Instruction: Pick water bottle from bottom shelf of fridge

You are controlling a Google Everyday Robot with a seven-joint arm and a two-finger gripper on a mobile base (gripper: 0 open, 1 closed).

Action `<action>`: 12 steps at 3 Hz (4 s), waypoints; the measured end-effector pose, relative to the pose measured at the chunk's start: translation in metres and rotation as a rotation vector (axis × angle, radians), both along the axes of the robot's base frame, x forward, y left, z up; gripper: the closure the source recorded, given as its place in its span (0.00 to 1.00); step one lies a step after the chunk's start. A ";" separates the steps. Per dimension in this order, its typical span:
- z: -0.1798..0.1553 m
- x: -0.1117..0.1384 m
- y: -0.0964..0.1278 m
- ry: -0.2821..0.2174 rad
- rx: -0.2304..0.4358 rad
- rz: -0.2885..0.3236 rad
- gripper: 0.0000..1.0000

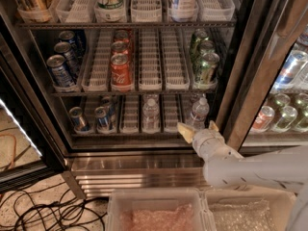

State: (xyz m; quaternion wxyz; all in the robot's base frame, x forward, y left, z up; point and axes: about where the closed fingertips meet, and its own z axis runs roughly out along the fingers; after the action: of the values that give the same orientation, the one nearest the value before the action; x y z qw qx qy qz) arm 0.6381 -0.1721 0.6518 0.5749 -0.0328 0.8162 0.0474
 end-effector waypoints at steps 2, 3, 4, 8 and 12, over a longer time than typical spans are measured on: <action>-0.013 0.008 -0.001 0.027 0.052 0.040 0.20; -0.014 0.007 0.000 0.033 0.059 0.044 0.25; -0.013 0.006 0.000 0.034 0.066 0.048 0.38; -0.015 -0.033 0.052 0.177 0.178 0.205 0.36; -0.038 -0.019 0.021 0.206 0.038 0.071 0.34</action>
Offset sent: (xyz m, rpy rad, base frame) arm 0.0412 -0.0056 -0.0389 0.1102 0.0783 0.0670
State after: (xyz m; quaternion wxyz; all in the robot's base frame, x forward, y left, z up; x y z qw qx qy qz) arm 0.6190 -0.1508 0.6142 0.4864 -0.0459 0.8682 0.0864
